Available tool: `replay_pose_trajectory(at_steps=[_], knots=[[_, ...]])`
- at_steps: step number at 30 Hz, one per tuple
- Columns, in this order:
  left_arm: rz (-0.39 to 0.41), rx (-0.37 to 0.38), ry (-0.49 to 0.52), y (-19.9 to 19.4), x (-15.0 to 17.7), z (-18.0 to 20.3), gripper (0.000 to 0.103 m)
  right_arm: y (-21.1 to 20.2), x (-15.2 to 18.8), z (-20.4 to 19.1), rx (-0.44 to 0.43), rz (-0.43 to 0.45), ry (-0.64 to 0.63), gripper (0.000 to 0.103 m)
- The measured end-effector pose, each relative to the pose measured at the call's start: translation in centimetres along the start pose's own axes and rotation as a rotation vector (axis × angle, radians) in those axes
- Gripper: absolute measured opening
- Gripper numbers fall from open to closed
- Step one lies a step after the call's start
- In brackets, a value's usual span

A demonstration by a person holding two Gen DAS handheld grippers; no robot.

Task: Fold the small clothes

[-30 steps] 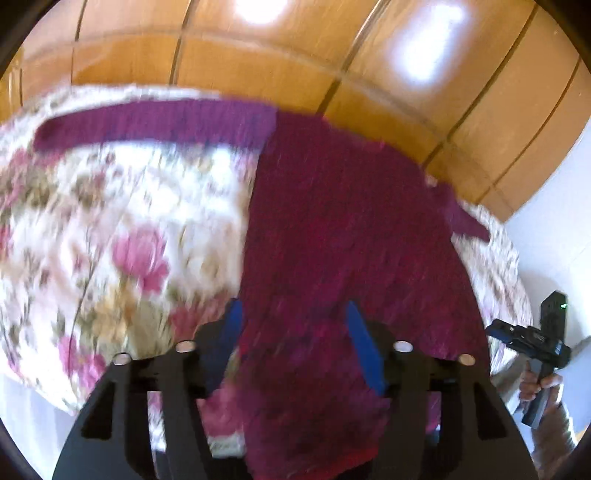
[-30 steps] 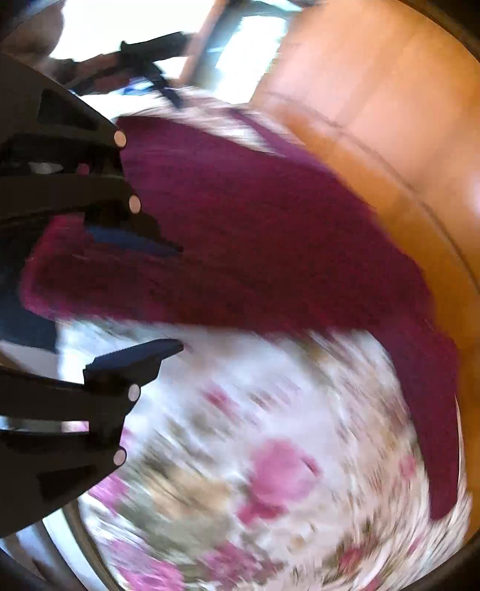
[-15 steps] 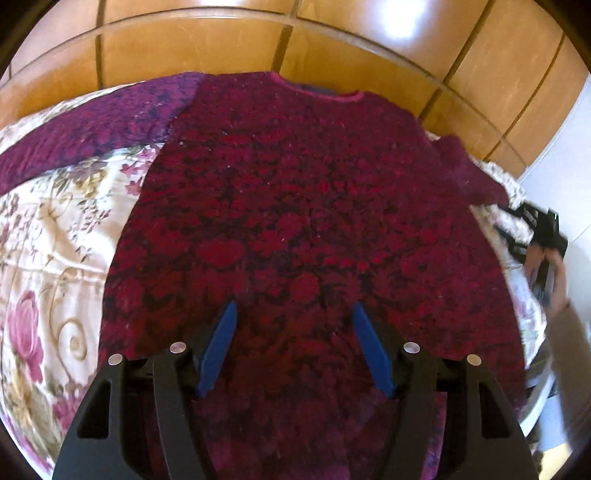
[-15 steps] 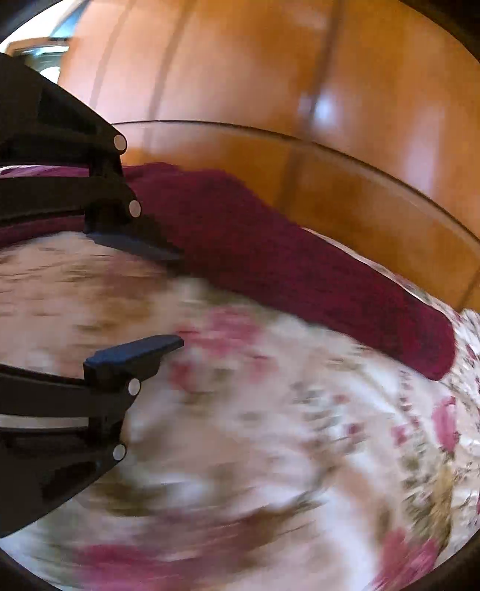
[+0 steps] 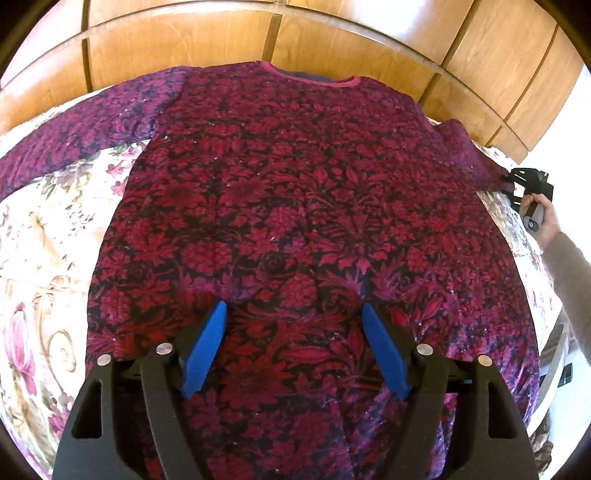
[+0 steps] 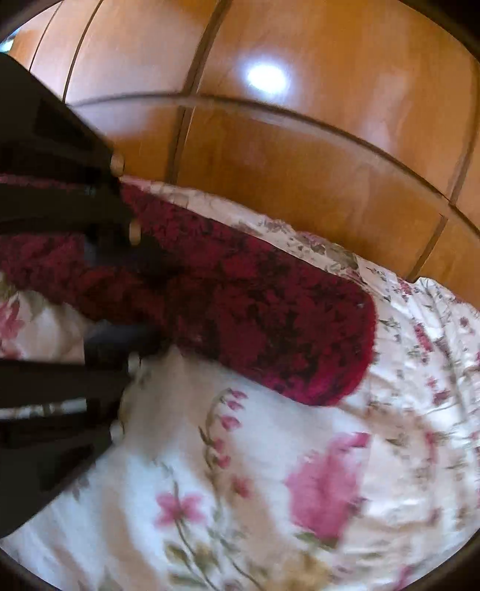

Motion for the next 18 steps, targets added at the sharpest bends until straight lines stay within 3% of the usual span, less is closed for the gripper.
replay_pose_trajectory(at_steps=[5,9,14,18], knots=[[0.003,0.015,-0.008,0.0,-0.1,0.0,0.075,-4.8,0.5,1.6,0.197,0.123,-0.116,0.010],[0.003,0.018,0.002,0.0,0.0,-0.1,0.075,-4.3,0.7,4.3,0.283,0.099,-0.100,0.009],[0.006,0.051,-0.019,-1.2,0.4,-0.8,0.075,-4.5,0.9,2.7,0.378,0.124,-0.132,0.010],[0.026,0.091,-0.078,-2.6,0.5,-1.9,0.075,-6.4,2.4,-1.8,0.368,0.166,-0.296,0.010]])
Point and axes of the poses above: each gripper's, at about its wrist camera, not at the fingertips, and y roughly the way its jaws point, z to its right, x to its underside, the point moved 1 cm from there along y, roughly the way its jaws point, and after that the axes turned 4 degrees about y, right-handed, at the moved point
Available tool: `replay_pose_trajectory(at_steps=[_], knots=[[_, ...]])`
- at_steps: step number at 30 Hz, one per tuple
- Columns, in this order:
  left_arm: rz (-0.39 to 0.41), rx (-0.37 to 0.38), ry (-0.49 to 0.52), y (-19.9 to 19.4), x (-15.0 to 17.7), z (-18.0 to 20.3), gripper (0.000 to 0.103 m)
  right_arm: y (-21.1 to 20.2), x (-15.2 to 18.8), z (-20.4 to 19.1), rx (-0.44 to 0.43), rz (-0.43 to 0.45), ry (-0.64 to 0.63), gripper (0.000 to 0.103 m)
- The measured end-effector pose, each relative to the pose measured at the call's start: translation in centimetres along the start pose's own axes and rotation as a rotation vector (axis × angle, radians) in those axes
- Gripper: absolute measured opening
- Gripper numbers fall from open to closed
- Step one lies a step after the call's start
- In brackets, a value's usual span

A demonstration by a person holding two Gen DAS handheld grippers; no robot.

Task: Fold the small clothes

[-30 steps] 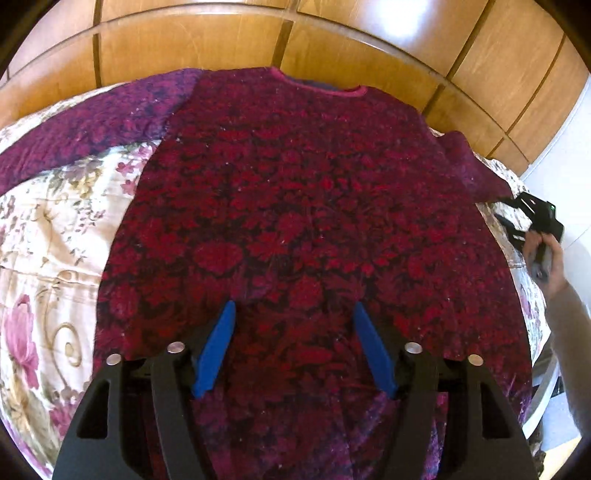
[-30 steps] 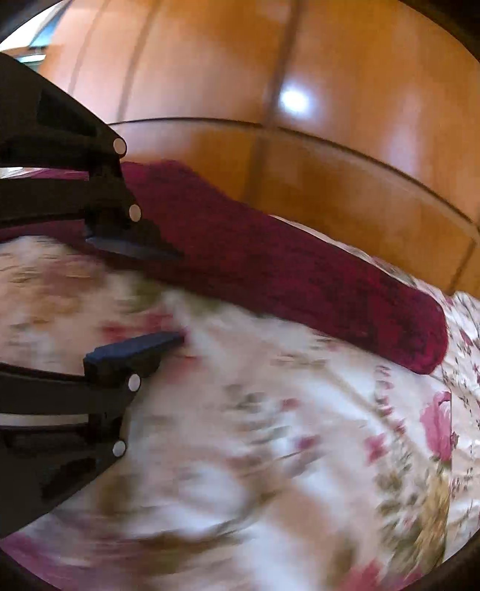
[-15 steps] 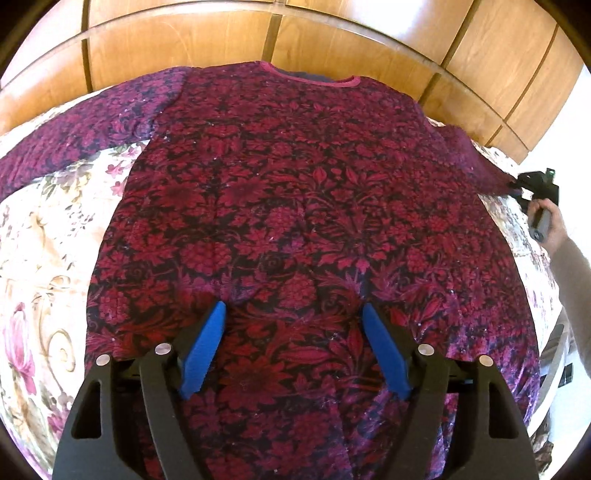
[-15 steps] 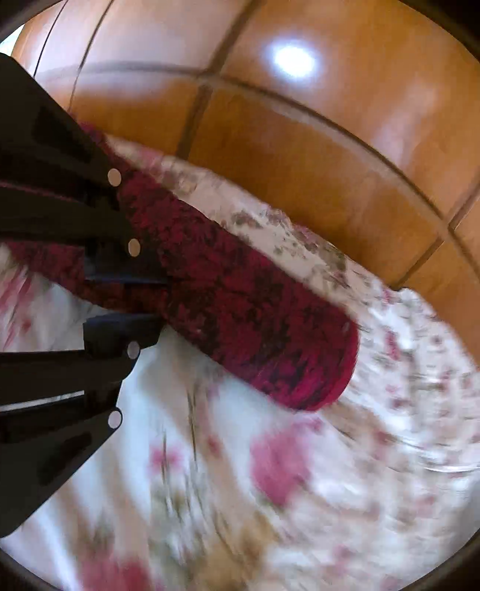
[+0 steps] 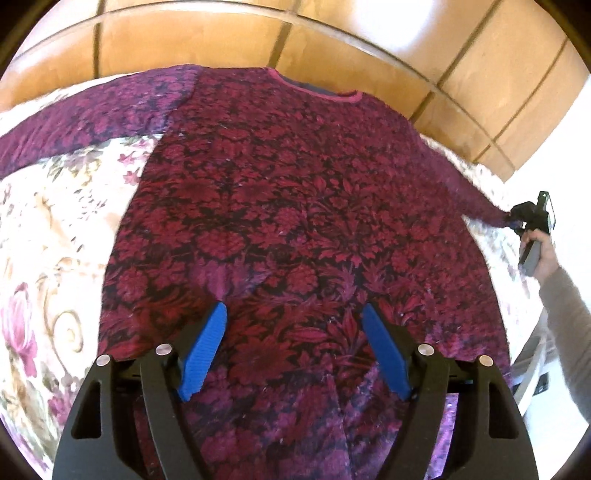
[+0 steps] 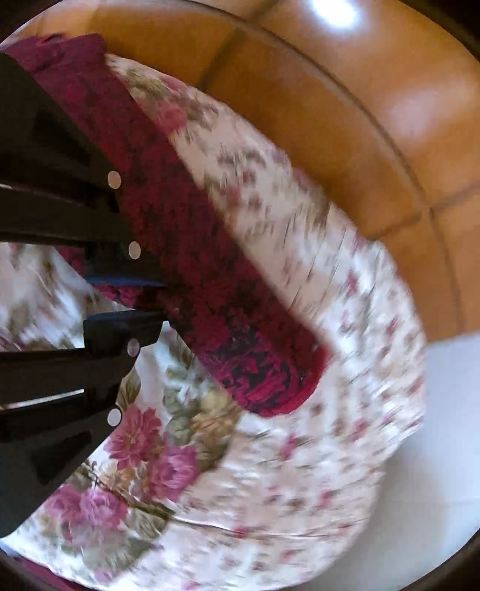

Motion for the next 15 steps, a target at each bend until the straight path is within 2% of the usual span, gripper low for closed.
replay_pose_trajectory(at_steps=[6,7,10,15], knots=[[0.064,0.018,-0.069,-2.2,-0.2,-1.6,0.075,-5.2,2.0,-8.7,-0.159,0.055,-0.221,0.010],[0.069,0.017,-0.073,-2.4,-0.2,-1.8,0.078,-5.8,2.6,-10.3,-0.187,0.054,-0.251,0.010],[0.085,0.018,-0.099,-3.1,-0.1,-2.6,0.081,-7.3,5.6,-16.1,-0.288,0.031,-0.359,0.010],[0.081,0.055,-0.171,-3.3,-0.2,-4.2,0.081,-8.4,14.0,-26.8,-0.450,-0.064,-0.562,0.010]])
Point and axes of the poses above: each gripper's, at about its wrist camera, not at the fingertips, and y roughly the way its jaws point, z to its right, x to its underside, the point moved 1 cm from there along y, roughly the way its jaws point, and after that the axes turned 4 degrees about y, right-handed, at the moved point
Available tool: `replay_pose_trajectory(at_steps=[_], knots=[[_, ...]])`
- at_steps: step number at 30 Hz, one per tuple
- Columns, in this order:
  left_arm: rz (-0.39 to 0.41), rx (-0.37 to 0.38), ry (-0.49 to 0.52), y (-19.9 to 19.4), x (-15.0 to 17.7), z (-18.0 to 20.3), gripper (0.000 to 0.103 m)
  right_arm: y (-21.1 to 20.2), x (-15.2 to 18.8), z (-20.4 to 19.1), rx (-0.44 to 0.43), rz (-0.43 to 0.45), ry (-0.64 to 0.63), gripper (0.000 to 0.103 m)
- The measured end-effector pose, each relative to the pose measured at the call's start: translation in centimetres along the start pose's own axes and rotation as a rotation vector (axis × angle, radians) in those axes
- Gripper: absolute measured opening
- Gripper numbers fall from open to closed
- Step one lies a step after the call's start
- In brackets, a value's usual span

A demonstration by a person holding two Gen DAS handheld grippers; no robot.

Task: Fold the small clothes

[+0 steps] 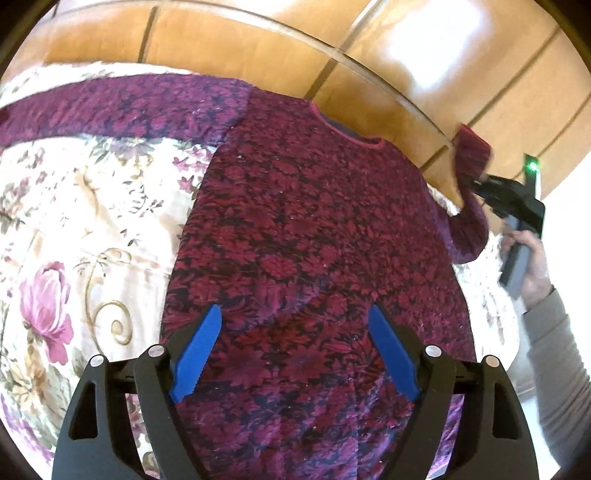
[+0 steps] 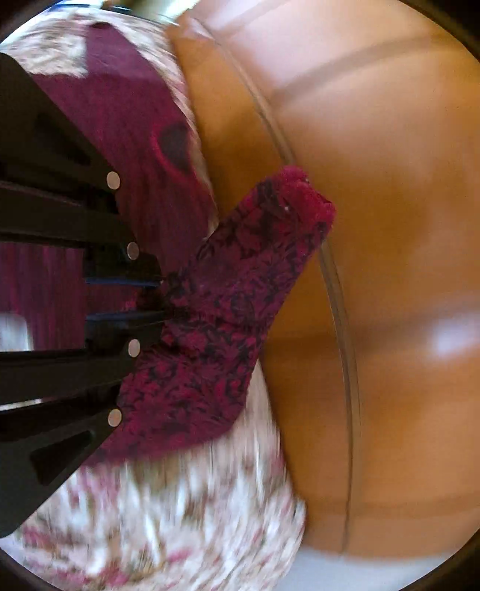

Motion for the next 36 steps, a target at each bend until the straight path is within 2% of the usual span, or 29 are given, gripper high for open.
replay_pose_trajectory(at_steps=[2,4,5,7,8,10,12,14,16,20,24,28,30,31,33,36], knots=[[0.005,0.010,-0.015,-0.2,-0.3,-0.4,0.081,1.8,1.1,-4.3,-0.061,-0.042,-0.062,0.010],[0.014,0.015,-0.014,-0.4,-0.8,-0.4,0.074,3.3,2.4,-8.2,-0.112,-0.084,-0.118,0.011],[0.017,0.027,-0.014,-0.4,-1.2,-0.5,0.072,4.1,3.0,-9.9,-0.144,-0.105,-0.138,0.015],[0.024,0.038,-0.022,-0.5,-1.8,-0.7,0.070,4.9,3.7,-11.8,-0.186,-0.127,-0.155,0.035],[0.032,0.046,-0.022,-0.5,-2.3,-0.8,0.067,4.8,4.0,-12.4,-0.199,-0.121,-0.157,0.053],[0.032,0.052,-0.014,-0.2,-3.4,-0.8,0.055,3.8,4.2,-12.7,-0.226,-0.105,-0.148,0.056],[0.034,0.062,-0.008,0.3,-4.4,-0.8,0.050,2.1,4.2,-11.3,-0.245,-0.078,-0.113,0.065],[0.035,0.069,-0.004,1.2,-6.0,-0.6,0.049,0.4,4.5,-9.1,-0.253,-0.057,-0.071,0.069],[0.033,0.080,-0.011,2.3,-7.7,-0.5,0.049,-1.6,5.0,-7.0,-0.252,-0.050,-0.030,0.069],[0.023,0.101,-0.035,5.5,-11.7,0.1,0.049,-5.1,7.0,0.0,-0.206,-0.045,0.072,0.069],[-0.005,0.115,-0.057,9.0,-15.0,1.1,0.051,-6.8,9.4,6.6,-0.151,-0.072,0.213,0.070],[-0.049,0.105,-0.056,13.1,-17.4,2.5,0.051,-7.6,10.2,10.6,-0.112,-0.074,0.305,0.070],[-0.067,0.091,-0.061,15.1,-18.2,2.9,0.051,-7.6,9.8,11.0,-0.113,-0.059,0.322,0.069],[-0.071,0.091,-0.059,15.7,-18.4,3.0,0.040,-7.6,9.4,11.1,-0.119,-0.052,0.330,0.069],[-0.079,0.093,-0.040,16.7,-18.8,3.3,0.012,-7.3,8.2,10.6,-0.137,-0.031,0.338,0.068],[-0.013,0.108,-0.049,15.2,-19.2,3.2,0.010,-6.5,7.0,9.8,-0.159,-0.018,0.322,0.064]])
Point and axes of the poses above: each gripper's, at about its wrist camera, not at the fingertips, and y roughly the way its jaws point, z to its right, x to its underside, the point moved 1 cm from there along y, roughly the way its jaws point, and after that the axes turned 4 degrees about y, right-handed, at the moved point
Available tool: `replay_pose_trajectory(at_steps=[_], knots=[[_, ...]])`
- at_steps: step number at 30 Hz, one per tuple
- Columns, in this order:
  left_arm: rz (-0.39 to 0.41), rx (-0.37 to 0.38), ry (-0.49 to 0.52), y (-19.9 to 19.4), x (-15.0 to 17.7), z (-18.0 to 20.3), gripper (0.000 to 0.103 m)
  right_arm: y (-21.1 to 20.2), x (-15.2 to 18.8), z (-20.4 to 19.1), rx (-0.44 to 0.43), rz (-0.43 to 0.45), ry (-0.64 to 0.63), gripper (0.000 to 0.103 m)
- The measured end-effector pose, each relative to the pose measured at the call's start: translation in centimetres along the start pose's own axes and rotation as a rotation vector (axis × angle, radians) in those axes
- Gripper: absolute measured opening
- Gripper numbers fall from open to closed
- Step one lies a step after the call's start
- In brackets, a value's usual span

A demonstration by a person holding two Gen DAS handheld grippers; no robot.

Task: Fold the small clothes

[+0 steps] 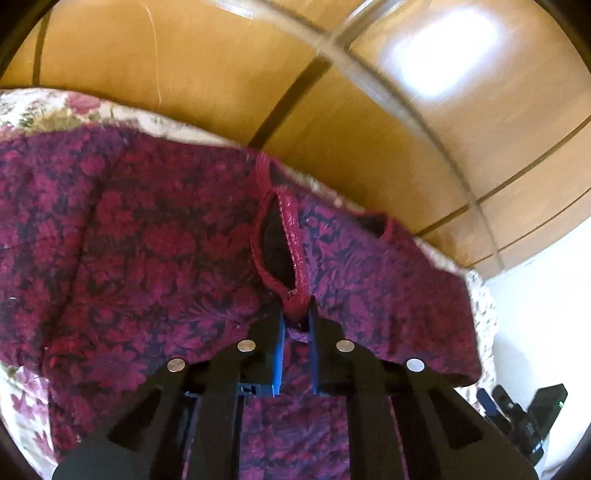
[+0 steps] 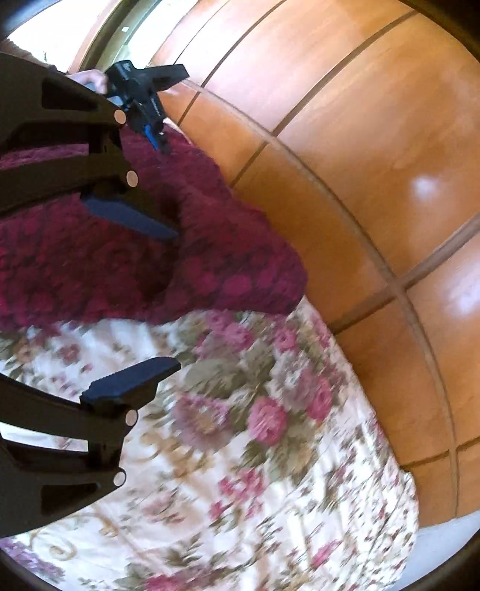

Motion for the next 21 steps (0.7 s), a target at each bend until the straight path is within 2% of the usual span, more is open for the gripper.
replay_pose_trajectory(at_steps=[6,12,16,19,20,21], knots=[[0.085,-0.079,0.048,-4.5,0.6,-1.5,0.010,5.6,0.3,-4.3,-0.016,-0.080,-0.105,0.058],[0.090,-0.160,-0.001,-5.8,1.7,-5.3,0.010,11.6,2.3,-7.6,0.113,-0.146,-0.229,0.057],[0.055,-0.200,-0.011,-4.5,3.2,-6.1,0.010,12.8,3.3,-8.4,0.193,-0.115,-0.302,0.059],[0.064,-0.202,-0.013,-4.5,4.4,-6.0,0.012,12.7,3.6,-8.9,0.219,-0.114,-0.330,0.060],[0.070,-0.191,-0.028,-4.7,4.7,-6.1,0.015,12.6,3.6,-9.0,0.222,-0.114,-0.339,0.062],[0.075,-0.174,-0.058,-5.3,5.0,-6.4,0.023,12.1,3.6,-9.3,0.221,-0.112,-0.344,0.064]])
Point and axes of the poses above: each gripper's, at about its wrist camera, not at the fingertips, and y roughly the way its jaws point, z to its right, x to its underside, the point moved 1 cm from there along y, roughly the way its jaws point, and after that the axes turned 4 degrees about y, right-handed, at the moved point
